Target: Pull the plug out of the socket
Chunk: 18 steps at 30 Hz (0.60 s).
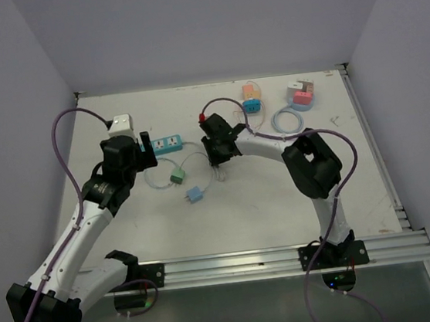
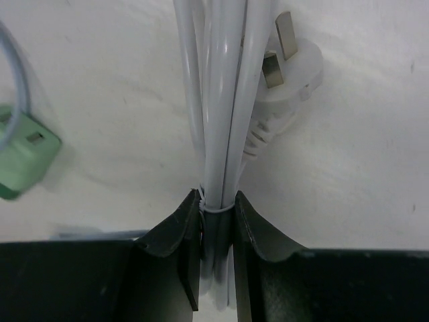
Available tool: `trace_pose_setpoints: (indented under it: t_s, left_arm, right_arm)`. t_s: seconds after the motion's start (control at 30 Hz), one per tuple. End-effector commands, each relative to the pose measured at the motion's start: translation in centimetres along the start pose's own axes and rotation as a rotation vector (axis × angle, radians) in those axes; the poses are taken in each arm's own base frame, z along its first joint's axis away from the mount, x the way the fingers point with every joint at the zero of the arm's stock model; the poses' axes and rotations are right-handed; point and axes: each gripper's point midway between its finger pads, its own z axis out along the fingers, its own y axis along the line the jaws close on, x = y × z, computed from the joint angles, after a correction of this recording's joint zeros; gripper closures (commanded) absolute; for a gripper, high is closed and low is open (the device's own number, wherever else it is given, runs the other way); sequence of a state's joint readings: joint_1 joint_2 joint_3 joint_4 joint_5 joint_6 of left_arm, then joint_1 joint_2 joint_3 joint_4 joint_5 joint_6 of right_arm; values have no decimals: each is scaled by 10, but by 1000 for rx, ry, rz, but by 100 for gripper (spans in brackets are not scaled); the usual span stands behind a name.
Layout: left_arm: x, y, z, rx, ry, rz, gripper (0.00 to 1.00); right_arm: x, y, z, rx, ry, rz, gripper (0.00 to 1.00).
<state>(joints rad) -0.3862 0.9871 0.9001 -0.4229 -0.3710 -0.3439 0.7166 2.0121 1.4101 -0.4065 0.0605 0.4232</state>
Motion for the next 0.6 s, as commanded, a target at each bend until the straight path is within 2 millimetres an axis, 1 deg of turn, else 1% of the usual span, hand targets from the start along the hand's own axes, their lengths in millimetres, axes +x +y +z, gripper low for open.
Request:
trace_pose_setpoints:
  t_s: [0.0,0.03,0.07,0.1,0.13,0.17,0.2,0.23,0.27,0.3,0.33,0.37,0.4,0.47,0.5,0.53,0.57]
  left_arm:
    - [-4,18,2,-80,-50,10,20]
    - [-5,20,1,-87,-59,7,20]
    - [-6,22,0,-98,-65,5,20]
    - [-7,26,-1,-116,-73,3,20]
    - [-8,27,-1,-120,-76,1,20]
    - [-8,28,-2,-124,-78,-1,20]
    - [-8,28,-2,-125,-78,-2,20]
    - [-8,29,-3,-128,-79,-4,20]
    - [-8,30,-2,-131,-78,-4,20]
    - [-8,30,-3,-132,-81,-8,20]
    - [-9,30,-3,-130,-82,-8,20]
    - [-9,30,-3,-130,-82,-9,20]
    - [-9,31,-4,-129,-84,-11,20]
    - [-9,31,-4,-131,-84,-13,20]
    - [-9,31,-4,-131,-84,-13,20]
    - [-9,32,-4,-132,-86,-14,20]
    - [-9,31,-4,-130,-85,-14,20]
  right_arm:
    - [-92,30,5,-86,-229,-39,100]
    - [-93,31,25,-94,-210,-52,100]
    - [-103,35,30,-106,-225,-71,100]
    - [-132,50,25,-149,-277,-82,100]
    - [-128,56,45,-174,-251,-101,100]
    - [-135,61,52,-189,-261,-117,100]
    - [-159,80,42,-261,-310,-128,100]
    - [-155,84,62,-281,-297,-134,100]
    - [-161,92,63,-307,-312,-137,99]
    - [-173,103,65,-350,-346,-140,95]
    - [-184,109,57,-379,-380,-146,91]
    - [-185,114,62,-402,-389,-148,84]
    - [-193,119,59,-427,-424,-153,65]
    - [-199,122,51,-439,-447,-165,50]
    - [-200,121,49,-430,-450,-168,45]
    - [-201,117,46,-407,-459,-181,37]
    - [-210,118,26,-402,-490,-192,33]
